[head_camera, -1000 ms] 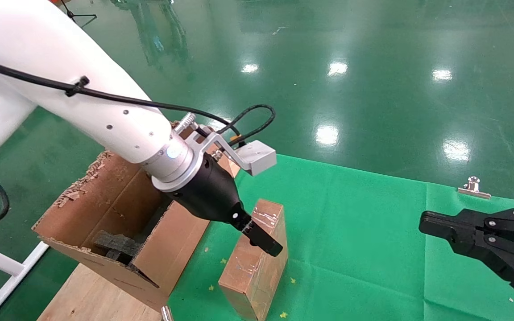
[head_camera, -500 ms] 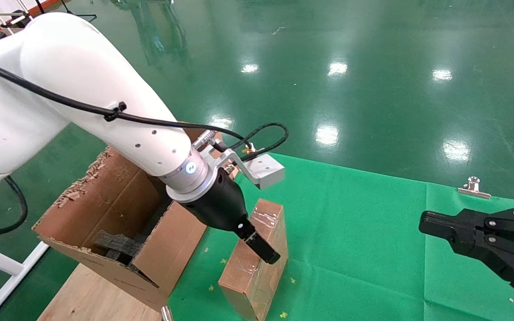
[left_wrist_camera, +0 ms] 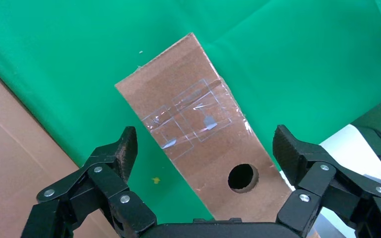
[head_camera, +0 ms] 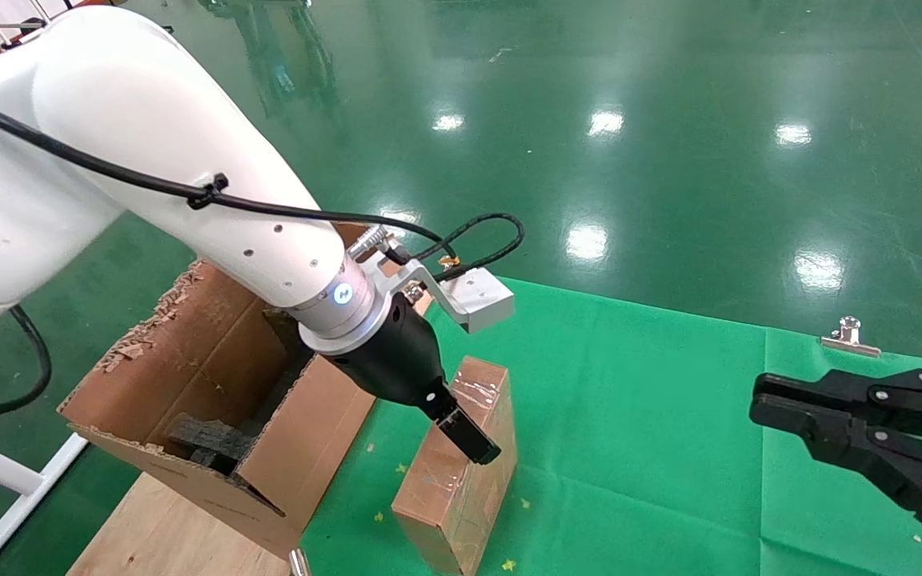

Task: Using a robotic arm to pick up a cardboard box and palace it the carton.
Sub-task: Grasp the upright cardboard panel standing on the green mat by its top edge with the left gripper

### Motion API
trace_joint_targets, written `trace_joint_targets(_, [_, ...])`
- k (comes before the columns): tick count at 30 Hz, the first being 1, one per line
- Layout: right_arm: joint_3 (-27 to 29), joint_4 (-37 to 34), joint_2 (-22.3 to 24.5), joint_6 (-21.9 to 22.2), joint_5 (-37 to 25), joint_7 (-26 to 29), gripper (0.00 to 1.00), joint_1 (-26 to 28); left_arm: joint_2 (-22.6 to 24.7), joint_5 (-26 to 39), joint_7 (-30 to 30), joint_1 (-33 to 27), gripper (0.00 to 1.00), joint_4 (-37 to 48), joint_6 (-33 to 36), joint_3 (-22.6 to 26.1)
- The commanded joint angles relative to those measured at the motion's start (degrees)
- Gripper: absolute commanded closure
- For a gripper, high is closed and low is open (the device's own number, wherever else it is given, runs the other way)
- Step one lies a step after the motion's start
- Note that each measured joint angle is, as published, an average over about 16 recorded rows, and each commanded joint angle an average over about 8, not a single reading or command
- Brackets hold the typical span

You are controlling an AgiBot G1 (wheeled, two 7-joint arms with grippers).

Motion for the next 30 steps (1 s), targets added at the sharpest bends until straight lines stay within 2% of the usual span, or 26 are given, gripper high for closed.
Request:
trace_joint_targets(1, [0.0,0.0,0.0,0.0,0.0,0.0,0.00,0.0,-0.1,-0.1,-0.1,0.0,1.00,0.0,0.0,-0.1])
trace_joint_targets(22, [0.0,0.0,0.0,0.0,0.0,0.0,0.00,0.0,-0.2,-0.5,-0.2,0.2,1.00,0.5,-0.2,-0.4])
trace_joint_targets(30, [0.0,0.0,0.0,0.0,0.0,0.0,0.00,0.0,-1.8,0.4,4.1,-1.1,1.00,1.7,-2.3,-1.6])
